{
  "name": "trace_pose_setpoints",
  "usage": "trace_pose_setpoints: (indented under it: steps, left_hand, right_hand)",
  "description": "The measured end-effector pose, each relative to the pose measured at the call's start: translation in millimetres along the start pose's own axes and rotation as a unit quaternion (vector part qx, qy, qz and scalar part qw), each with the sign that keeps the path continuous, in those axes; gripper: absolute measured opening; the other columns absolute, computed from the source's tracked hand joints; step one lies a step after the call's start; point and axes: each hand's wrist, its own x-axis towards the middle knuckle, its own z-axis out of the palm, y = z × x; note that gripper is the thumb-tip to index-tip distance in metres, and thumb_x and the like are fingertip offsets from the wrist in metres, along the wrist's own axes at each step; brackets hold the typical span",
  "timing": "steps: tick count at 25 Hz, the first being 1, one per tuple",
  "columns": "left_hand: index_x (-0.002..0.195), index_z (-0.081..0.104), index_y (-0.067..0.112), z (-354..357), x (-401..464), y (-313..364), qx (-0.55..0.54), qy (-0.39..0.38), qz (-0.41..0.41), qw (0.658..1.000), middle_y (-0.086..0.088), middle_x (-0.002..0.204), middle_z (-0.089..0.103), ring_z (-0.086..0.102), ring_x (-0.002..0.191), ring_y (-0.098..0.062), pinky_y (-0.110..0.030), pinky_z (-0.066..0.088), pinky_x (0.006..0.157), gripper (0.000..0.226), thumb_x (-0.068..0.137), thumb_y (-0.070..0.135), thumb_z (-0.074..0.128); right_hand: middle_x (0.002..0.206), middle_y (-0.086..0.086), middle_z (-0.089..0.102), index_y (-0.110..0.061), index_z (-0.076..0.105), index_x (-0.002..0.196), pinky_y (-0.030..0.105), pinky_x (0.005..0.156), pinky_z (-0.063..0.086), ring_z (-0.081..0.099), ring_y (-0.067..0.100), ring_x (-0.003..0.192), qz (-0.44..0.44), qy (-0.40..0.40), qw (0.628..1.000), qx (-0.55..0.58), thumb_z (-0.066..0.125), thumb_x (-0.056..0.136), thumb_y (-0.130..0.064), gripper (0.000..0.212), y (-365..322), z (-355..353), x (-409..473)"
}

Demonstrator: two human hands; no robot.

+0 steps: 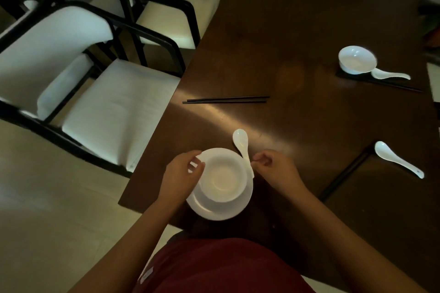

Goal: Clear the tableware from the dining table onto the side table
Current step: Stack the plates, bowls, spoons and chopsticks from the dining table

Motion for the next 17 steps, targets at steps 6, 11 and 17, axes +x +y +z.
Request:
trace_pose_setpoints:
  steps: [6,11,17]
  left_hand:
    - [0.127,0.05,0.022,21,75,113,0.123,-0.101,0.268,0.95,0.002,0.118,0.059,0.056,0.106,-0.015,-0.028,0.045,0.088,0.041,0.088,0.034,0.055]
    - [0.13,0.047,0.019,81,148,241,0.202,-0.069,0.402,0.891,-0.002,0.117,0.059,0.057,0.104,-0.019,-0.032,0.046,0.085,0.046,0.087,0.035,0.056]
    - [0.129,0.047,0.019,178,229,322,0.327,-0.063,0.416,0.846,-0.002,0.127,0.054,0.05,0.114,-0.02,-0.034,0.044,0.094,0.044,0.087,0.029,0.057]
  right_hand:
    - [0.109,0.005,0.062,-0.016,0.063,0.111,0.03,0.082,0.042,0.055,0.021,0.103,-0.102,0.145,0.971,-0.16,0.062,0.084,-0.026,0.029,-1,-85,18]
    - [0.12,0.006,0.058,-0.015,0.057,0.121,0.033,0.09,0.045,0.05,0.023,0.115,-0.099,0.265,0.935,-0.216,0.063,0.084,-0.024,0.039,26,-203,63]
    - [0.129,0.002,0.056,-0.019,0.052,0.128,0.031,0.097,0.043,0.048,0.019,0.121,-0.096,0.263,0.923,-0.264,0.059,0.087,-0.02,0.042,95,-293,155]
